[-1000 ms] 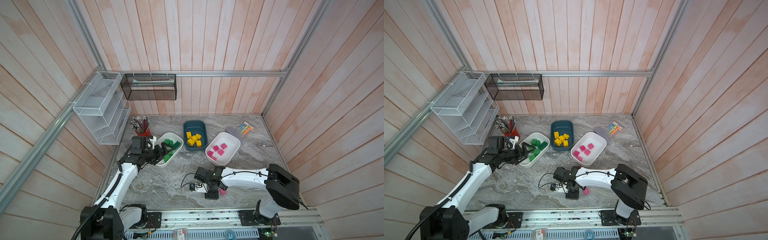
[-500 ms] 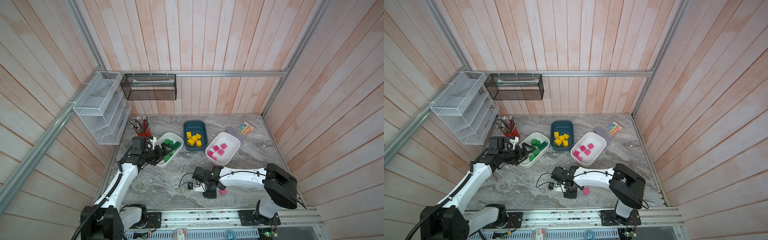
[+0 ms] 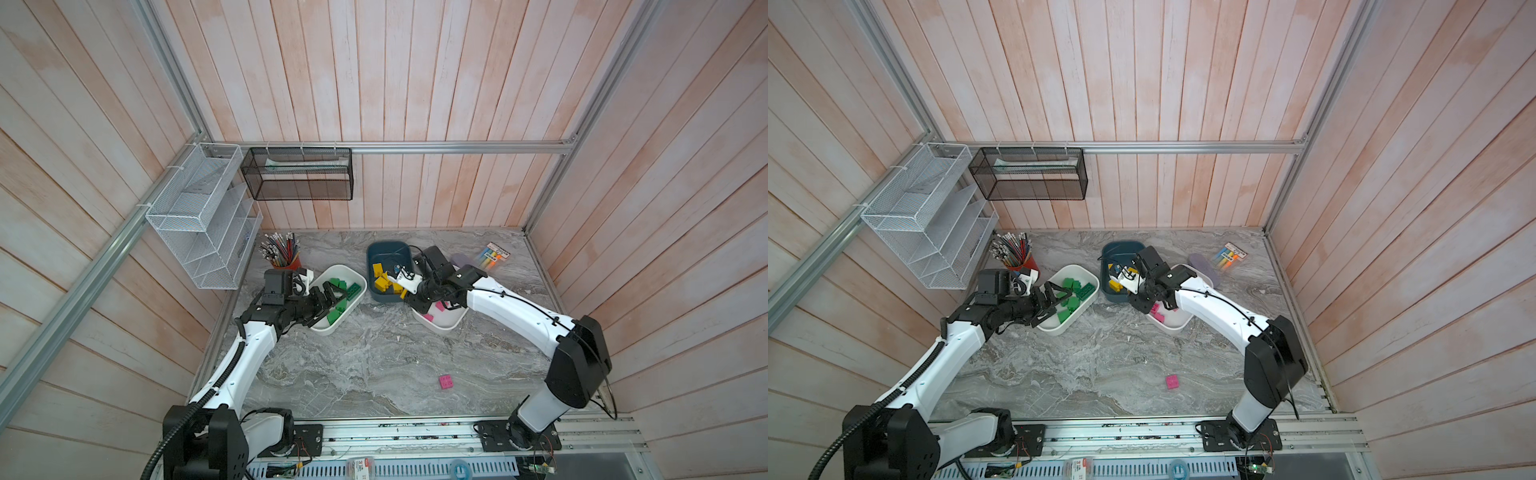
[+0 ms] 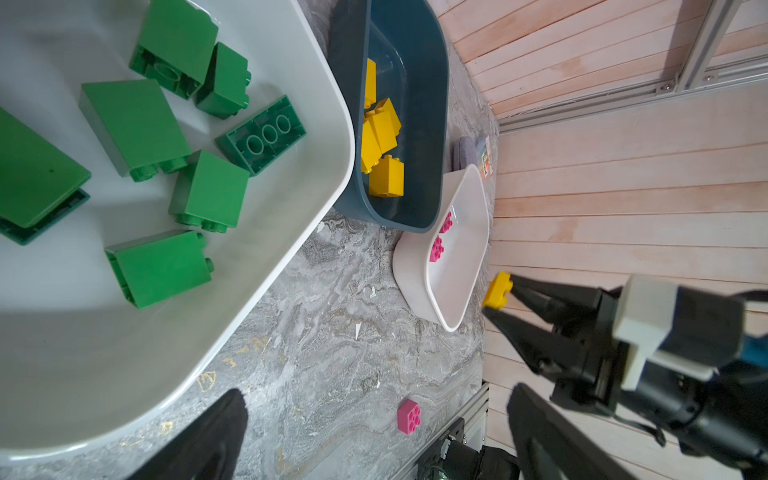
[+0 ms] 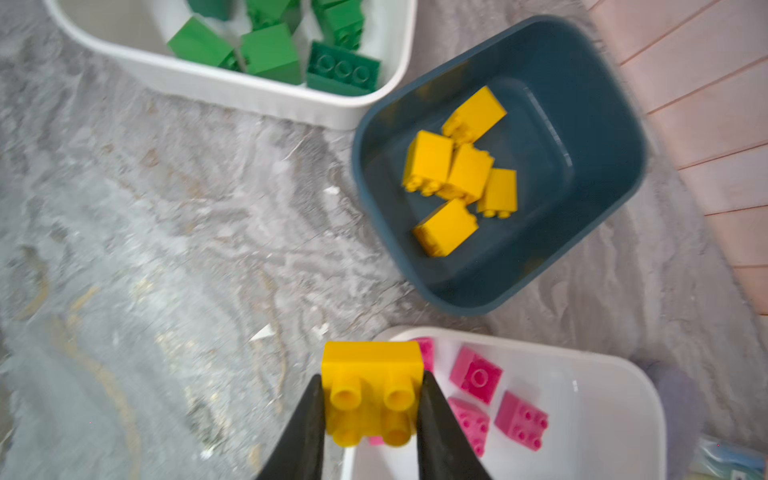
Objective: Sort the legos into containers by color
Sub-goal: 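Carry the flat yellow brick into the teal bin and release it, then lower the right gripper onto the magenta brick and grasp it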
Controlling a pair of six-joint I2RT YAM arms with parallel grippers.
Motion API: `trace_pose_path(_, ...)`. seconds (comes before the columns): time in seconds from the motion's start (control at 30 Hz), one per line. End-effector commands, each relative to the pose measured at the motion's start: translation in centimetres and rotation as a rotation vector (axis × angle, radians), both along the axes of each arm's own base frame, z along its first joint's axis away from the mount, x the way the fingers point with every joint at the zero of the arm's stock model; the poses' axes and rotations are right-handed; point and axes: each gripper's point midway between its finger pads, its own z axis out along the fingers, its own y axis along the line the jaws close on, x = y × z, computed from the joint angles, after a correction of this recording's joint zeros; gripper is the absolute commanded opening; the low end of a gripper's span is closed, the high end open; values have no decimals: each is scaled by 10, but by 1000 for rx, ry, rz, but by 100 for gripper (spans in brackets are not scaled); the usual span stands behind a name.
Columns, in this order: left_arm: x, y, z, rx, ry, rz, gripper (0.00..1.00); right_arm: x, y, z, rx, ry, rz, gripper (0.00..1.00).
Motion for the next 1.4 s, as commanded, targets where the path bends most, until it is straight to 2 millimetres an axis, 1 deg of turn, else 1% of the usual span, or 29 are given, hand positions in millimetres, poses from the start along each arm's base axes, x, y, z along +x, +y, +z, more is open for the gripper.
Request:
trace_pose_path(0.0,11,-5,20,-21,-58,-17,100,41,12,-11,39,-16,-6,26)
trace_pose_path(0.07,14,-6,23,-25,-65,-17,100,69,18,-19,41,-27,-28,26)
trace_pose_path(0.17,17,-6,28,-26,-72,-16,100,104,28,-32,37,-44,-66,26)
trace_pose_path(0.2,18,-6,28,-25,-73,-15,100,112,30,-43,31,-36,-78,26)
trace_pose_path(0.27,20,-6,30,-27,-76,-14,100,132,37,-52,46,-39,-107,26)
trace_pose_path(0.37,20,-7,30,-29,-75,-14,100,157,41,-64,60,-51,-157,26)
trace_pose_path(0.5,19,-6,29,-29,-70,-13,100,180,44,-81,43,-63,-204,29)
trace_pose_path(0.57,19,-6,26,-29,-65,-14,100,188,44,-87,36,-65,-224,34)
trace_pose_path(0.63,18,-6,25,-28,-62,-14,100,192,45,-85,34,-67,-229,41)
trace_pose_path(0.7,18,-6,25,-28,-64,-15,100,190,46,-75,47,-72,-217,49)
trace_pose_path(0.77,17,-7,23,-29,-60,-17,100,180,48,-60,70,-69,-179,58)
trace_pose_path(0.8,17,-7,23,-29,-61,-17,100,174,47,-50,81,-73,-160,60)
trace_pose_path(0.83,16,-6,22,-28,-60,-16,100,164,45,-40,93,-72,-139,63)
trace_pose_path(0.9,15,-7,22,-30,-62,-17,100,143,39,-19,119,-72,-101,66)
trace_pose_path(0.93,16,-7,24,-32,-67,-18,100,129,36,-9,135,-62,-78,67)
trace_pose_path(1.0,15,-8,22,-38,-63,-21,100,95,27,3,155,-20,-33,67)
trace_pose_path(1.03,15,-8,21,-40,-63,-25,100,75,21,7,168,13,-13,67)
trace_pose_path(1.07,14,-9,21,-43,-62,-27,100,57,13,9,175,41,-20,68)
trace_pose_path(1.1,14,-9,21,-45,-64,-29,100,44,5,10,184,69,-54,68)
trace_pose_path(1.17,12,-10,18,-51,-57,-33,100,16,-14,13,224,134,-165,67)
trace_pose_path(1.2,11,-11,17,-53,-55,-37,100,4,-23,11,241,175,-230,67)
trace_pose_path(1.27,9,-13,15,-56,-47,-44,100,-28,-37,5,264,274,-338,66)
trace_pose_path(1.3,8,-14,13,-57,-43,-46,100,-41,-44,1,265,304,-396,66)
trace_pose_path(1.37,5,-17,11,-61,-39,-53,100,-74,-53,-9,268,391,-474,65)
